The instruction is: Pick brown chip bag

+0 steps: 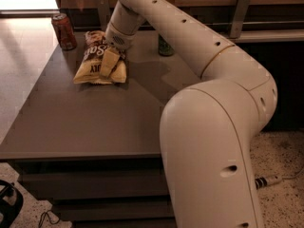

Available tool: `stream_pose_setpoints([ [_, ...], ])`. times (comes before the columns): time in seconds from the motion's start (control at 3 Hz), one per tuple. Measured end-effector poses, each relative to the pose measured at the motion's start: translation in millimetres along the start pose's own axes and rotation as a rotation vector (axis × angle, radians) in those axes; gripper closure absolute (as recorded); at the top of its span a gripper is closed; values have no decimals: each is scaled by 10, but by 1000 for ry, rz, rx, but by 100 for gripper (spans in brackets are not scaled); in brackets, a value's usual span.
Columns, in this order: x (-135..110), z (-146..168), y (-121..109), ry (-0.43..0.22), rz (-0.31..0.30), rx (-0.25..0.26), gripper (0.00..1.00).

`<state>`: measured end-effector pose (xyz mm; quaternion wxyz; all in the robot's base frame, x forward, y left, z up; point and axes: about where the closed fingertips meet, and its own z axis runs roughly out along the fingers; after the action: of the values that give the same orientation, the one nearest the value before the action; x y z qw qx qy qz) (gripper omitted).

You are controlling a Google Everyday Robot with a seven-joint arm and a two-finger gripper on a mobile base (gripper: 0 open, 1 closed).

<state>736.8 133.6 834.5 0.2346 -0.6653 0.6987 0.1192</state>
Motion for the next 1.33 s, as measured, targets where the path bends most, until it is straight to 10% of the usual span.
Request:
stream_pose_setpoints([
  [1.33, -463, -1464, -152, -207, -214, 169, 100],
])
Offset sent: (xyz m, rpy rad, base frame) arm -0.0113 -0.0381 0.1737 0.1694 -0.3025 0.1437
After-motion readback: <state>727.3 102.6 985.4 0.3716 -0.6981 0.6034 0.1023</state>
